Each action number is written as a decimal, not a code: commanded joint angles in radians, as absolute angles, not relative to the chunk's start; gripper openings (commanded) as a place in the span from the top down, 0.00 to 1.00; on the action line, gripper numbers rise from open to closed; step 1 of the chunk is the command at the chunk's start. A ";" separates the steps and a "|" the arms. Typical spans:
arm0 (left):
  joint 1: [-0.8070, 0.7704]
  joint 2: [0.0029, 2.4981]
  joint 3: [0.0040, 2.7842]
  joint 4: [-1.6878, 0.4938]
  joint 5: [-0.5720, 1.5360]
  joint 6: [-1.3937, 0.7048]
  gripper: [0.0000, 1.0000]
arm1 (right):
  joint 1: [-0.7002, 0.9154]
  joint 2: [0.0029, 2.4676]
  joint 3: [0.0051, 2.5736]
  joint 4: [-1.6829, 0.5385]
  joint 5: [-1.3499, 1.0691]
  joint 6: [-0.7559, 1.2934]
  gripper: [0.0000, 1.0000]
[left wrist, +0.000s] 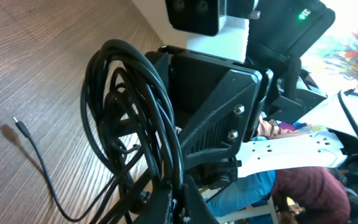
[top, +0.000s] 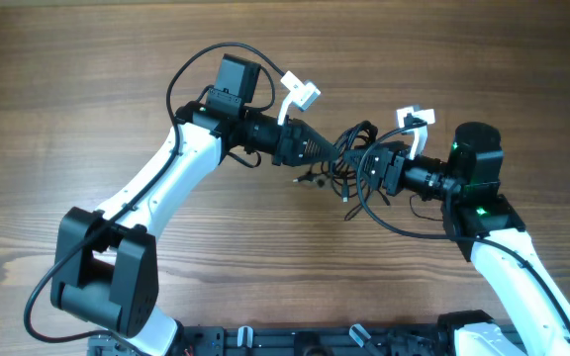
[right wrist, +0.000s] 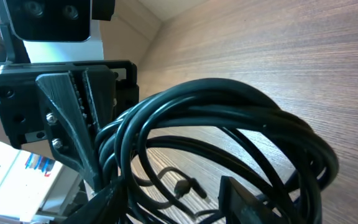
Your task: Untangle cables
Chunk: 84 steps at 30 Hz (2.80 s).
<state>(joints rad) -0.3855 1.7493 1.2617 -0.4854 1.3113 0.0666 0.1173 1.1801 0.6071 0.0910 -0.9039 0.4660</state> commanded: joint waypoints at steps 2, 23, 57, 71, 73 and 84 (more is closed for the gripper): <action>-0.386 1.734 1.270 -0.482 1.366 0.071 0.96 | 0.121 1.195 0.614 0.096 -0.886 0.445 0.52; -0.386 1.734 1.270 -0.482 1.384 0.071 0.96 | 0.194 1.195 0.614 0.179 -0.755 0.476 0.92; -0.447 1.749 1.261 -0.565 0.529 0.075 0.96 | 0.125 1.193 0.614 0.766 -1.040 1.319 0.96; -0.459 1.749 1.261 -0.727 0.541 0.210 0.96 | 0.044 1.195 0.614 0.038 -0.368 1.678 0.46; -0.463 1.749 1.261 -0.739 0.541 0.210 0.96 | 0.044 1.195 0.614 0.041 -0.347 1.679 0.40; -0.463 1.749 1.261 -0.700 0.587 0.205 0.96 | 0.054 1.195 0.614 -0.162 -0.688 0.780 0.48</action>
